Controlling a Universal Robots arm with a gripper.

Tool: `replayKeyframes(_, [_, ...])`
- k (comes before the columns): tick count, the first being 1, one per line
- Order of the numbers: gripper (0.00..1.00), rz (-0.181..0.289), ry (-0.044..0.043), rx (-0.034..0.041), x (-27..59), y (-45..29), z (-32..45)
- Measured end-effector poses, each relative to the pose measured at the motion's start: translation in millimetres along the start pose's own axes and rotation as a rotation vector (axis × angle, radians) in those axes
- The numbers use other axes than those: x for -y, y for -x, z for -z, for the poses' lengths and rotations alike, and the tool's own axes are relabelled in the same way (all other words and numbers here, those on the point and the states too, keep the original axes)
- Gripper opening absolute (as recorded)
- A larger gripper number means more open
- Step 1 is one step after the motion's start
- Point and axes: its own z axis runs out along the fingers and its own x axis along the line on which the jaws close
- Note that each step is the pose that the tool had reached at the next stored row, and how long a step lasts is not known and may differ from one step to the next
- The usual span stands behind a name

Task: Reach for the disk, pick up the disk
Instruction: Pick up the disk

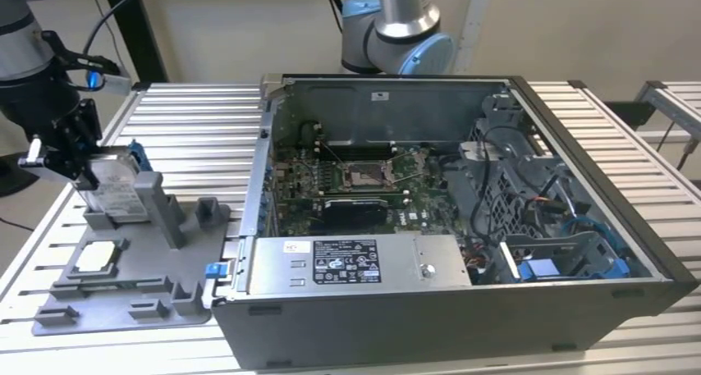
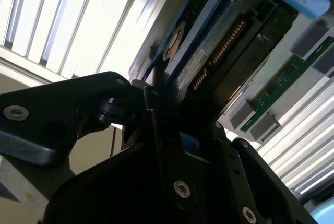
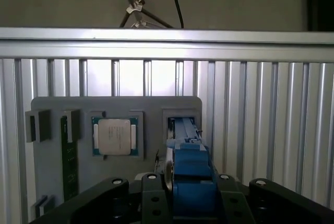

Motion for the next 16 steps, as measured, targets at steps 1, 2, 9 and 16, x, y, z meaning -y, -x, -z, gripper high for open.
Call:
replayKeyframes(1, [0.0, 0.0, 0.0001, 0.0, 0.0, 0.0, 1.2])
replayKeyframes(2, [0.0, 0.0, 0.0001, -0.0001, 0.0, 0.1, 2.6])
replayKeyframes(9, [0.0, 0.0, 0.0001, -0.0001, 0.0, 0.3, 12.1])
replayKeyframes(16, [0.0, 0.0, 0.0006, -0.0001, -0.1, 0.5, 20.3])
